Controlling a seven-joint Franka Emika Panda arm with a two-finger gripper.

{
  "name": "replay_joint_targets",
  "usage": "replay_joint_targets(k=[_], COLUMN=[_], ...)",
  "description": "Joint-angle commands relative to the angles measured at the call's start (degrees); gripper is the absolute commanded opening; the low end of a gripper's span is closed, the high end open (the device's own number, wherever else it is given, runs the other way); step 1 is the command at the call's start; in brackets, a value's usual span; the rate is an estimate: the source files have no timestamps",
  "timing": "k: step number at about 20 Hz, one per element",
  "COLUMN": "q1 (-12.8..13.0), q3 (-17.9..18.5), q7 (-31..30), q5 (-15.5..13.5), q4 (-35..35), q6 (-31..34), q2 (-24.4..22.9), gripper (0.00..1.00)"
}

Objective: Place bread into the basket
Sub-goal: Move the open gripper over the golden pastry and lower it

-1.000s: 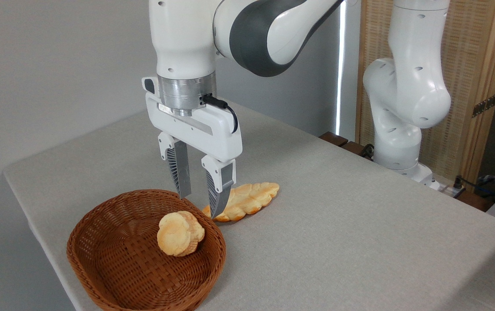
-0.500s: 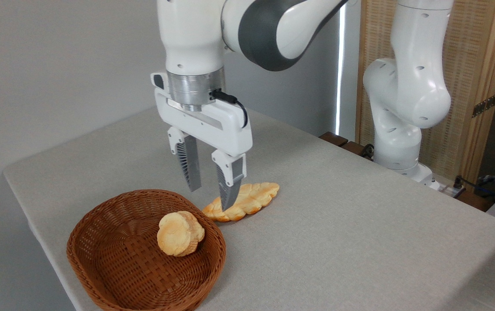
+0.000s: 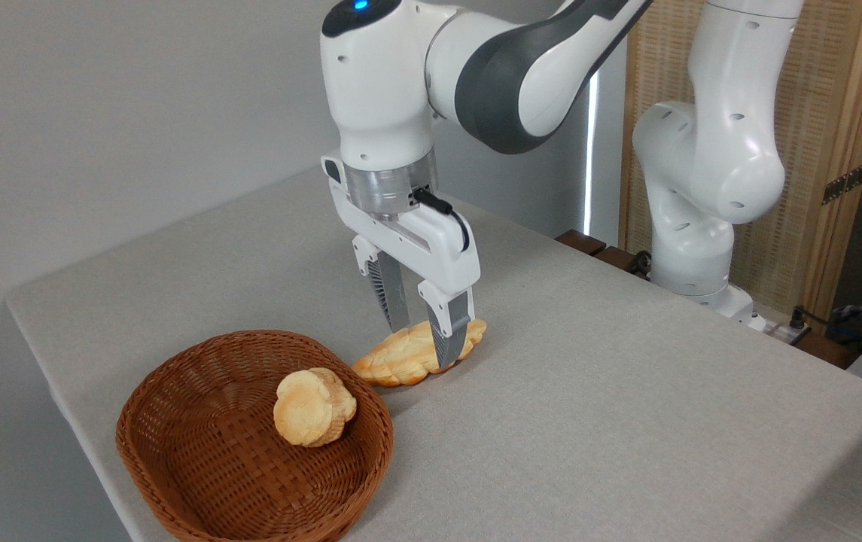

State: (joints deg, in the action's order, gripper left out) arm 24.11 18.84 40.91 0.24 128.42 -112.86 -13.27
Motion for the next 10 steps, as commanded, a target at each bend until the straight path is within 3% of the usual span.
replay_joint_targets(k=[1, 3, 10], q1=[2.3, 3.6, 3.7], q3=[0.5, 0.5, 0.3], q7=[3.3, 3.4, 3.5], q5=[1.1, 1.1, 0.7], q4=[1.0, 1.0, 1.6], q6=[0.4, -0.6, -3.8], q2=[0.1, 0.3, 2.7], gripper=[1.0, 1.0, 1.0])
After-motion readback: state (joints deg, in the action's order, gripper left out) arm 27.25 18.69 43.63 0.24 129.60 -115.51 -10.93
